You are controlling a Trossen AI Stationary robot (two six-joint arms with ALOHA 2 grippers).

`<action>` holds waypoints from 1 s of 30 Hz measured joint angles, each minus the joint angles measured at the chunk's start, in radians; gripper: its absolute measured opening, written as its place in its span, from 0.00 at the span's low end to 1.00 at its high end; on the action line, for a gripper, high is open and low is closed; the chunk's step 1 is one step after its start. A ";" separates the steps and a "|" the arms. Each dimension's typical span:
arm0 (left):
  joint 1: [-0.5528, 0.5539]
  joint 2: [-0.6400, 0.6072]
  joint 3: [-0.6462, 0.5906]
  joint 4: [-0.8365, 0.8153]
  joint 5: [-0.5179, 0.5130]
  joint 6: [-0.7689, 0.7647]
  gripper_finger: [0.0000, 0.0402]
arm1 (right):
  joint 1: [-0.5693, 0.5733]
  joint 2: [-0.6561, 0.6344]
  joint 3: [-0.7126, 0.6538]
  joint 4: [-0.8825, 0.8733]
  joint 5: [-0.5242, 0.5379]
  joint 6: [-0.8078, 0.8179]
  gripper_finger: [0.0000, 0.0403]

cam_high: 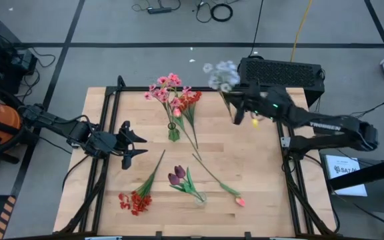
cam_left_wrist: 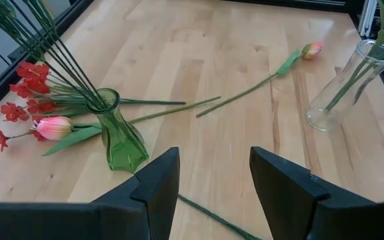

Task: Sort flowers into vase by color
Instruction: Put the white flowers into the green vase

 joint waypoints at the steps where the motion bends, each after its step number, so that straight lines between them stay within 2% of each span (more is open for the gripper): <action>1: 0.000 0.000 0.000 0.000 0.000 0.000 0.47 | 0.001 -0.014 -0.058 0.141 -0.038 0.016 0.00; 5: 0.000 0.000 0.000 0.000 0.000 0.000 0.47 | 0.018 0.013 -0.246 0.661 -0.101 0.098 0.00; 7: 0.000 0.000 0.000 0.000 0.000 0.000 0.47 | 0.042 0.053 -0.290 0.794 -0.105 0.103 0.00; 12: 0.000 0.000 0.000 -0.001 -0.007 0.001 0.47 | 0.094 0.135 -0.297 0.767 -0.163 0.159 0.01; 15: 0.000 0.000 0.000 -0.002 -0.009 0.002 0.47 | 0.140 0.191 -0.269 0.840 -0.228 0.088 0.01; 18: 0.000 0.000 0.000 -0.002 -0.010 0.009 0.47 | 0.182 0.247 -0.217 0.903 -0.231 -0.009 0.00; 25: 0.000 0.000 0.000 -0.002 -0.013 0.028 0.47 | 0.232 0.453 0.040 0.914 -0.202 -0.176 0.00; 30: 0.000 0.000 0.000 -0.002 -0.018 0.028 0.47 | 0.233 0.641 0.223 0.914 -0.202 -0.197 0.00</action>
